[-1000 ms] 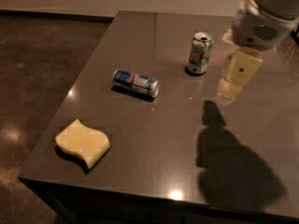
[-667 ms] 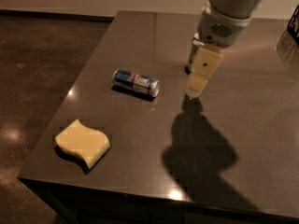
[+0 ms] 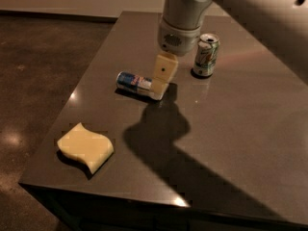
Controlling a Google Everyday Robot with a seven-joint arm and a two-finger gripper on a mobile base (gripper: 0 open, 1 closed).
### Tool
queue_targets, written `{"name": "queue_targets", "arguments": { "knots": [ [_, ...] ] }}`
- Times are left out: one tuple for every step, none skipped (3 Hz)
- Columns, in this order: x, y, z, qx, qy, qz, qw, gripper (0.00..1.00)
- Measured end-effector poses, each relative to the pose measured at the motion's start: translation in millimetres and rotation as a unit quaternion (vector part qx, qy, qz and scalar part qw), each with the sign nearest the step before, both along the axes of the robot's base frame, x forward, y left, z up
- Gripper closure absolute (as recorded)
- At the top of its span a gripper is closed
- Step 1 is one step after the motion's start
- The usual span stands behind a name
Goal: Place redbull can upright
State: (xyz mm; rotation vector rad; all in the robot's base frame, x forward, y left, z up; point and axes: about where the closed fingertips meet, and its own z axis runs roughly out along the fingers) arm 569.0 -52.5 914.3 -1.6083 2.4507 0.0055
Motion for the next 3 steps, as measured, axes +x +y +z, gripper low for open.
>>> {"name": "queue_targets", "arguments": {
  "knots": [
    [6.9,39.0,-17.1,0.008,0.021,0.001,0.9997,0.0],
    [12.5,69.1,-31.0,0.009,0.031,-0.003,0.9995,0.0],
    [17.9,87.4,-47.9,0.002,0.038,-0.01,0.9992,0.0]
  ]
}}
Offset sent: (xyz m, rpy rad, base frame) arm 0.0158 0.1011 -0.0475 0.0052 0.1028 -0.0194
